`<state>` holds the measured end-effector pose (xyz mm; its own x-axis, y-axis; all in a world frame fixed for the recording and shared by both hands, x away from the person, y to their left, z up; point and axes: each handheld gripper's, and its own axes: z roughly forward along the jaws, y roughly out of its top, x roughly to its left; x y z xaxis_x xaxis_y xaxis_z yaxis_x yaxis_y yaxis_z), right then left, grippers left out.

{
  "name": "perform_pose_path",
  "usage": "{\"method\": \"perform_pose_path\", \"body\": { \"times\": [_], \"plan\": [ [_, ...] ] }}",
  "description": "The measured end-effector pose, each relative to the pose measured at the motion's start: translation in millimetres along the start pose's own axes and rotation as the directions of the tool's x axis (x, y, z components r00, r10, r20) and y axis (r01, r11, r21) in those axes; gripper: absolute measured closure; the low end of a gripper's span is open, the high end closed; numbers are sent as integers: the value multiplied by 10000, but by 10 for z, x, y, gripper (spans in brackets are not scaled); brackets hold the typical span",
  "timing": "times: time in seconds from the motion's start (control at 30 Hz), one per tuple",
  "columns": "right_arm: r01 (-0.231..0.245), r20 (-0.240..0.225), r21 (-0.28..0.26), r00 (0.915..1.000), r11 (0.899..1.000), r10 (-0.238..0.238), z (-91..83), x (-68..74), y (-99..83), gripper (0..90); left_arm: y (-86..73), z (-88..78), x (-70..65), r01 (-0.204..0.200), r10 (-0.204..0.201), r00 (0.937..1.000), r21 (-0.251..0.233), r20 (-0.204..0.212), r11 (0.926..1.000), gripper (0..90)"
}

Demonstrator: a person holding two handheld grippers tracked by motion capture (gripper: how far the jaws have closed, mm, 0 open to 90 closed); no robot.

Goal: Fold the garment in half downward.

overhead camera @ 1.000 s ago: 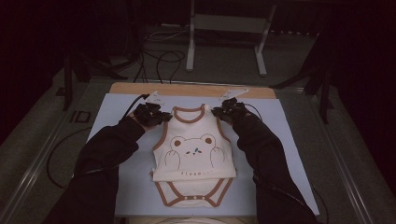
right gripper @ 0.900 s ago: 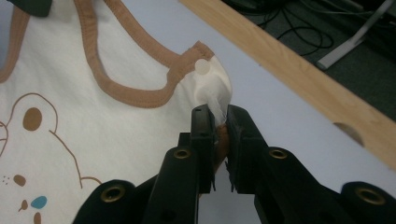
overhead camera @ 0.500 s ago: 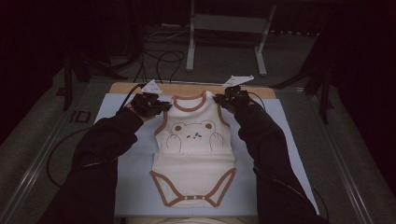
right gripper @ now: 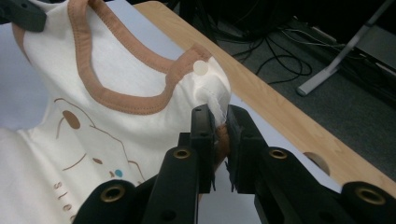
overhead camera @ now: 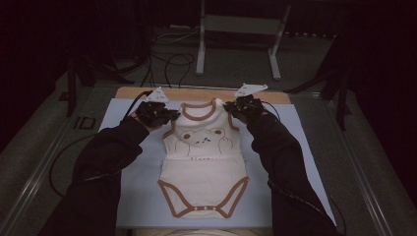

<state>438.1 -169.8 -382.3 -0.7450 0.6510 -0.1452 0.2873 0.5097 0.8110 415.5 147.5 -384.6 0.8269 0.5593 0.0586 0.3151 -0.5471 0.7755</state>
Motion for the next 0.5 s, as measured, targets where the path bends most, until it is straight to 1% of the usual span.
{"method": "perform_pose_path", "body": {
  "times": [0.1, 0.13, 0.23, 0.37, 0.43, 0.47, 0.5],
  "plan": [
    [52, -110, -84, 9999, 10000, -53, -41, 54, -51, 824, -33, -34, -52, -62, 63, 9999, -52, 126, 10000, 865],
    [58, -145, -113, 9999, 9999, -59, -58, 72, -66, 824, -44, -47, -80, -18, 20, 9998, -138, 175, 9999, 865],
    [56, -284, -259, 9996, 9996, -63, -122, 127, -110, 824, -69, -95, -165, -250, 254, 9992, -142, 297, 9996, 865],
    [106, -497, -347, 9987, 9993, -123, -211, 234, -191, 824, -115, -143, -283, -349, 364, 9978, -284, 548, 9990, 865],
    [115, -560, -360, 9983, 9993, -135, -245, 285, -236, 824, -141, -159, -357, -508, 522, 9968, -251, 610, 9984, 865],
    [208, -590, -335, 9980, 9992, -228, -263, 307, -264, 824, -164, -168, -400, -572, 587, 9958, -237, 703, 9981, 865],
    [159, -668, -361, 9976, 9992, -183, -285, 337, -303, 824, -185, -172, -436, -596, 609, 9955, -205, 728, 9980, 865]
  ]
}}
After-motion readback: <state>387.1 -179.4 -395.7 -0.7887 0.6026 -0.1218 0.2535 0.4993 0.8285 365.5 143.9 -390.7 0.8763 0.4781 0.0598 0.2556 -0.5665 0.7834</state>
